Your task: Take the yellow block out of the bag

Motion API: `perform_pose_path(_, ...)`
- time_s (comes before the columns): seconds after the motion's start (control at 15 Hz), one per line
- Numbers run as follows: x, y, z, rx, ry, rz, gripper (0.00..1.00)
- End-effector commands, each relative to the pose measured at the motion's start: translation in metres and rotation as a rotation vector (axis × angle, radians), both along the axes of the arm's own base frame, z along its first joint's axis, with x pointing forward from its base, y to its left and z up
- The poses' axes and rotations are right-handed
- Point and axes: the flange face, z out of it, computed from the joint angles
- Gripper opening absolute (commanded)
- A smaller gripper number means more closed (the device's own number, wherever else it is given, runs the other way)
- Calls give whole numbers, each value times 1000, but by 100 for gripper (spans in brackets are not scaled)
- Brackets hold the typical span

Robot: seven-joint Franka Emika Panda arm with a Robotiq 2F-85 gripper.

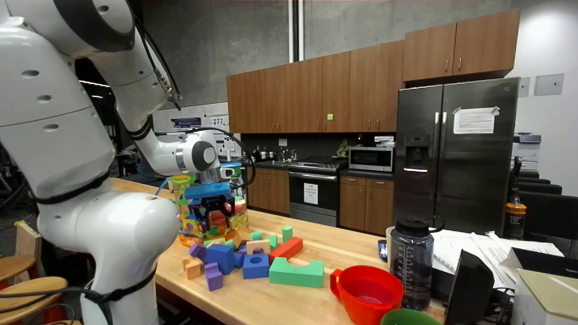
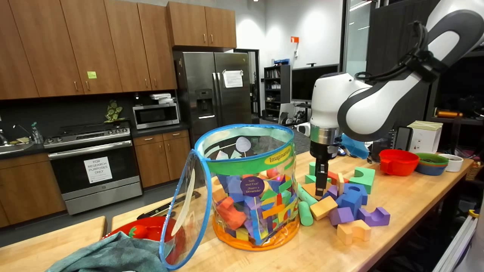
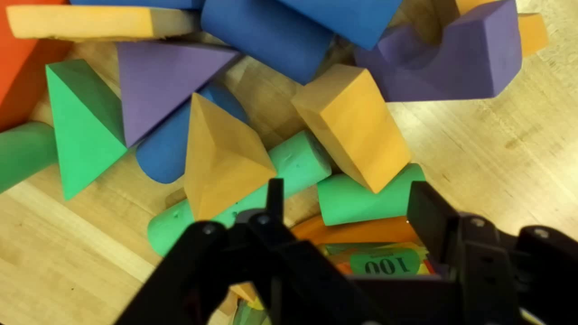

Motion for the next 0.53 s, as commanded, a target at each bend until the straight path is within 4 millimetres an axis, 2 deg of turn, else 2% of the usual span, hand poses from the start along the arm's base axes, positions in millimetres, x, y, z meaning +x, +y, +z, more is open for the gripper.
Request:
perform_pose_path(0.0, -1, 1, -1, 20, 13, -17, 99)
perform_pose_path(0.47, -2, 4, -2, 37, 23, -30, 100)
